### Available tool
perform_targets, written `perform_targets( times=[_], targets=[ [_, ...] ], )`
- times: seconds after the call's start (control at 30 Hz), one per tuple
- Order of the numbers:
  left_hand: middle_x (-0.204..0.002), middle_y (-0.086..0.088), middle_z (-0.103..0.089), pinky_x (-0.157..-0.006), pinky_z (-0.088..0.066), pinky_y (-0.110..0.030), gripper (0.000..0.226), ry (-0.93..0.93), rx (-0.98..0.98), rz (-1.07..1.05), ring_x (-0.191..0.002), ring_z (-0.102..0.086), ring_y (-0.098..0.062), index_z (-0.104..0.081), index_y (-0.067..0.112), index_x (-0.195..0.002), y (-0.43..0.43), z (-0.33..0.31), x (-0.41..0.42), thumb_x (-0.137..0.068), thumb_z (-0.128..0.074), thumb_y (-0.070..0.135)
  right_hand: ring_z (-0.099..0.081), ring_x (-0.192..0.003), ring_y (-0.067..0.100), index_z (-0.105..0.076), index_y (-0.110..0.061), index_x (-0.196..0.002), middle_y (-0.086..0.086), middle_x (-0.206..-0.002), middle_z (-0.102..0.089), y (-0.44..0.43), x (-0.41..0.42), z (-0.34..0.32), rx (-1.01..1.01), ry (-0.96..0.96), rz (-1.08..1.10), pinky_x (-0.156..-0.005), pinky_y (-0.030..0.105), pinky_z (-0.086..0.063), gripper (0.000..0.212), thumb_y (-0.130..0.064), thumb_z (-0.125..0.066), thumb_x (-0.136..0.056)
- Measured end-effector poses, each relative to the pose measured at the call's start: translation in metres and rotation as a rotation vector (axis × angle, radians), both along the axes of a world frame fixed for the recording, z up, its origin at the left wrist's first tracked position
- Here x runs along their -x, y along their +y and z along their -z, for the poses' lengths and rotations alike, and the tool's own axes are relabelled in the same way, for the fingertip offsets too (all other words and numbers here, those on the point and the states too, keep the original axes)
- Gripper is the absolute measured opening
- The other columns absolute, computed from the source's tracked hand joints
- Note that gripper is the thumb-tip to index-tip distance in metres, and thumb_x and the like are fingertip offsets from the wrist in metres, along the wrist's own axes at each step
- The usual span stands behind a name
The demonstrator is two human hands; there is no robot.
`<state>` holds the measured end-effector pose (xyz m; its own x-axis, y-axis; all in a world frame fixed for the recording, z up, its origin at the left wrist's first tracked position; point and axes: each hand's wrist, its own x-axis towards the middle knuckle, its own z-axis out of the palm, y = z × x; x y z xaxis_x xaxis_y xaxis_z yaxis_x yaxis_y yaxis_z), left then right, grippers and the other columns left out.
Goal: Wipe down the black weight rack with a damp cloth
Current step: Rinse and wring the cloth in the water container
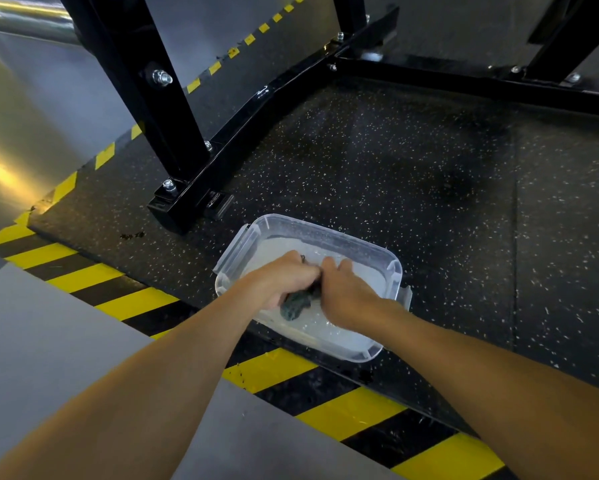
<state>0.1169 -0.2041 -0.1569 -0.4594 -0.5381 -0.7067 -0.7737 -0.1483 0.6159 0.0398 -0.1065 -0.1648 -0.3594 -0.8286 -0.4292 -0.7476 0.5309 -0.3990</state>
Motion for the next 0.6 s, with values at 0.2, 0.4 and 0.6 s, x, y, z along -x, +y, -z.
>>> perform_targets(
  times=[0.2,0.4,0.6],
  targets=[
    [-0.160,-0.021,-0.015,-0.117,-0.030,-0.047,0.062,-0.359,0.471,0.470,-0.144,-0.028,-0.038,-0.009,0.000,-0.154,0.007,0.025,-0.004,-0.102,-0.041,0.011,-0.028,-0.130,0.033,-0.036,-0.015,-0.144,0.013,-0.144,-0.026,0.000,-0.004,0.014,-0.232,0.459,-0.398,-0.102,0.049,-0.029,0.051,-0.024,-0.046,-0.095],
    [-0.126,-0.023,-0.061,-0.096,-0.046,-0.035,0.033,-0.274,0.321,0.301,-0.115,-0.059,-0.032,-0.055,-0.008,-0.130,0.005,0.028,0.009,-0.098,-0.052,0.001,-0.055,-0.085,0.019,-0.060,-0.007,-0.107,0.012,-0.106,-0.059,-0.018,-0.004,0.023,0.002,-0.309,0.357,-0.074,0.033,-0.041,0.022,-0.009,-0.039,-0.101],
    [-0.066,-0.015,-0.052,-0.052,-0.041,-0.030,0.031,0.056,-0.101,-0.285,-0.054,-0.054,-0.024,-0.059,-0.002,-0.080,0.007,0.015,0.007,-0.099,-0.034,-0.002,-0.060,-0.078,0.025,-0.056,-0.006,-0.114,0.016,-0.105,-0.064,-0.026,-0.016,0.006,0.167,-0.533,0.707,-0.059,0.035,-0.054,0.021,-0.018,-0.046,-0.100]
  ],
)
